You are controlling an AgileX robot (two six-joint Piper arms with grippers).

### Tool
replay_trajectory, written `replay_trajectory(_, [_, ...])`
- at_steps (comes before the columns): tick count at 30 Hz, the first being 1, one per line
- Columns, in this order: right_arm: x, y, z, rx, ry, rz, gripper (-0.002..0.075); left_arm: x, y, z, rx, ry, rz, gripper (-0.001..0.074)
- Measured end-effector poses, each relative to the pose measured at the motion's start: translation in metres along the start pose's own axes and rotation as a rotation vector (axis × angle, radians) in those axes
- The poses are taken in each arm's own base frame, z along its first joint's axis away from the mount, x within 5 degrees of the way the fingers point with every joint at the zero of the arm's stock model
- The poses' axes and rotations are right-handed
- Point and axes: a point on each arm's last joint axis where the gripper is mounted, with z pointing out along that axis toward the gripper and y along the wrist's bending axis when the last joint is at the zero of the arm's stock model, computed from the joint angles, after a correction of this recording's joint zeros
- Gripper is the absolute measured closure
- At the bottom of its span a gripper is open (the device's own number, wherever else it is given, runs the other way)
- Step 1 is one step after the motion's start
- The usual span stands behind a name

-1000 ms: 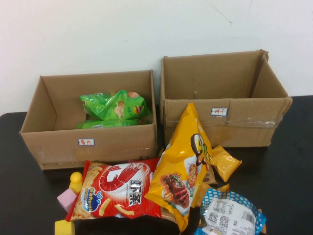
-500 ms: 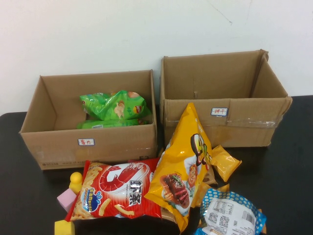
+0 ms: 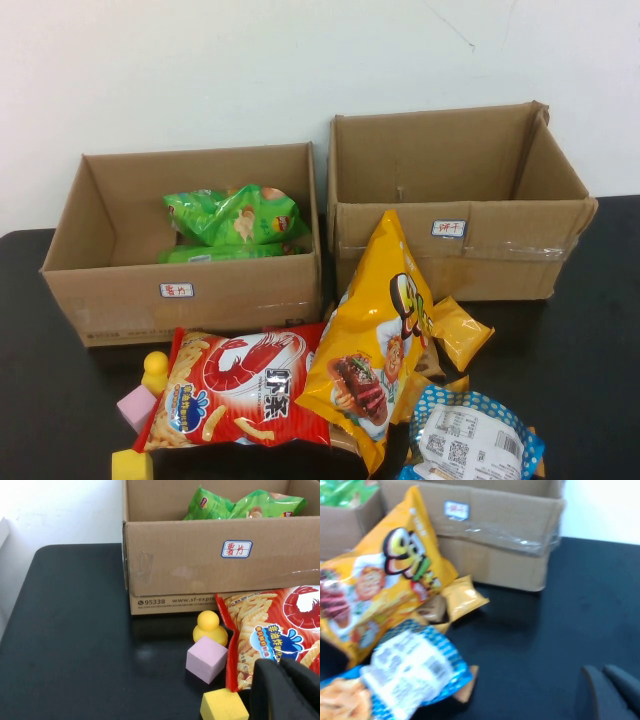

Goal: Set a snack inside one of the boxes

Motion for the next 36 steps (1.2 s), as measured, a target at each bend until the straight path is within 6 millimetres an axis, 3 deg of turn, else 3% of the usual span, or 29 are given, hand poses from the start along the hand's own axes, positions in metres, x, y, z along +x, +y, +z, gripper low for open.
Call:
replay_trajectory(8, [0.003, -0.005, 0.002, 0.173, -0.103, 0.127, 0.0726, 0.0, 0.0, 0.0, 0.0, 0.001, 0.0, 0.0736])
replay_trajectory(16, [0.045, -0.002, 0.032, 0.194, -0.287, 0.147, 0.0726, 0.0, 0.0, 0.0, 0.0, 0.002, 0.0, 0.0736])
replay_trajectory(25, [0.078, -0.001, 0.046, 0.206, -0.106, 0.036, 0.0726, 0.0, 0.0, 0.0, 0.0, 0.002, 0.0, 0.0736])
replay_trajectory(36, [0.08, -0.001, 0.046, 0.203, -0.088, 0.089, 0.0726, 0.0, 0.0, 0.0, 0.0, 0.002, 0.0, 0.0736])
